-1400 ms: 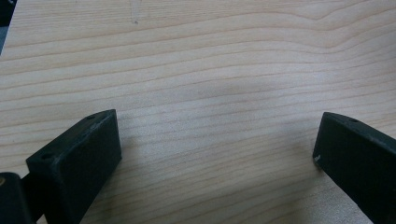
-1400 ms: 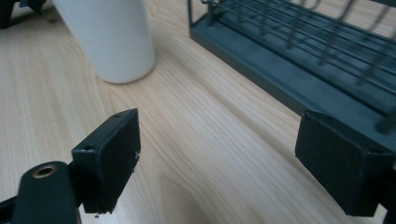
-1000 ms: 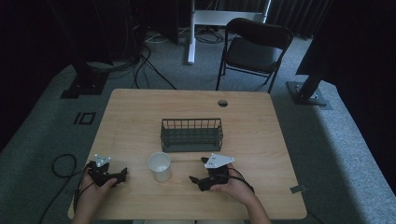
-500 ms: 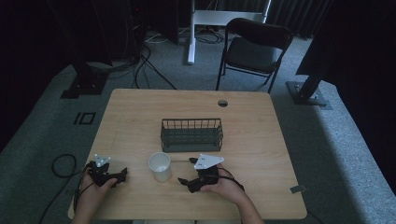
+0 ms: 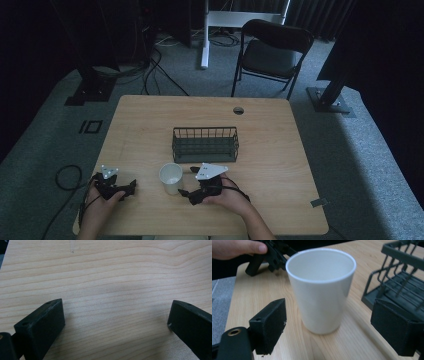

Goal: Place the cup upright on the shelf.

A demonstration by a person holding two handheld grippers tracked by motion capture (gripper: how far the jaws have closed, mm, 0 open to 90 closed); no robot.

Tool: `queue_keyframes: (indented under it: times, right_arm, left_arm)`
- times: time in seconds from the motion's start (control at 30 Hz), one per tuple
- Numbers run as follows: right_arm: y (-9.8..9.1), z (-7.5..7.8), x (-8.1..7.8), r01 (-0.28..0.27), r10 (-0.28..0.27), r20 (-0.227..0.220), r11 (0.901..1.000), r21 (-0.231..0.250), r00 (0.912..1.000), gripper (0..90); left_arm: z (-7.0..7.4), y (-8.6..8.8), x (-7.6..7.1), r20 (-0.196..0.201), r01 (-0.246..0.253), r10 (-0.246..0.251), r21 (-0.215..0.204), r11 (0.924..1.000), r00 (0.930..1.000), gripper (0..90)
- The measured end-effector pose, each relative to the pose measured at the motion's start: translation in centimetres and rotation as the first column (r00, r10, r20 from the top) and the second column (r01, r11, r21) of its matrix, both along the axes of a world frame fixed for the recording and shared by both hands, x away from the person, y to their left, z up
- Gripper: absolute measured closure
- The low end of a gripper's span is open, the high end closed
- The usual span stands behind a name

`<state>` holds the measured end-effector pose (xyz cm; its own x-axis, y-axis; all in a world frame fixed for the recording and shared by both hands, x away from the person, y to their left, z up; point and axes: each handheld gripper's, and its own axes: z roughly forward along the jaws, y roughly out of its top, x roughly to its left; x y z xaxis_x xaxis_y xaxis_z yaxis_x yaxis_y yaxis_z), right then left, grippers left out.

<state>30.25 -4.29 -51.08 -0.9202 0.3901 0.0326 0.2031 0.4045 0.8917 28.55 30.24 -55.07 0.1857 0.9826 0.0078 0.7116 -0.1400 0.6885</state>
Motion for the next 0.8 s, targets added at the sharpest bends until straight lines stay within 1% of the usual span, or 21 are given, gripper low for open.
queue_keyframes:
  times: [0.13, 0.37, 0.43, 0.53, 0.8]
  right_arm:
    - [0.8, 0.0, 0.1, -0.009, 0.009, -0.003, 0.9998, 0.018, 1.0, 13.1]
    - [2.4, -0.2, 0.4, -0.027, 0.027, 0.003, 0.9994, 0.022, 0.9996, 13.0]
    - [2.8, -0.1, 0.5, -0.03, 0.03, 0.004, 0.9991, 0.03, 0.9996, 12.9]
    - [3.2, 0.0, 0.6, -0.028, 0.028, 0.013, 0.9992, 0.03, 0.9995, 12.9]
    - [4.6, -0.1, 1.0, -0.031, 0.03, 0.004, 0.9991, 0.03, 0.9995, 12.9]
  left_arm:
    - [0.0, 0.0, 0.0, 0.0, 0.0, 0.0, 0.001, 1.0, 1.0, 1.3]
    - [0.0, 0.0, 0.0, 0.0, 0.0, 0.0, 0.0, 1.0, 1.0, 1.3]
    - [0.0, 0.0, 0.0, 0.0, 0.0, 0.0, 0.0, 1.0, 1.0, 1.3]
    - [0.0, 0.0, 0.0, 0.0, 0.0, 0.0, 0.0, 1.0, 1.0, 1.3]
    - [0.0, 0.0, 0.0, 0.0, 0.0, 0.0, 0.0, 1.0, 1.0, 1.3]
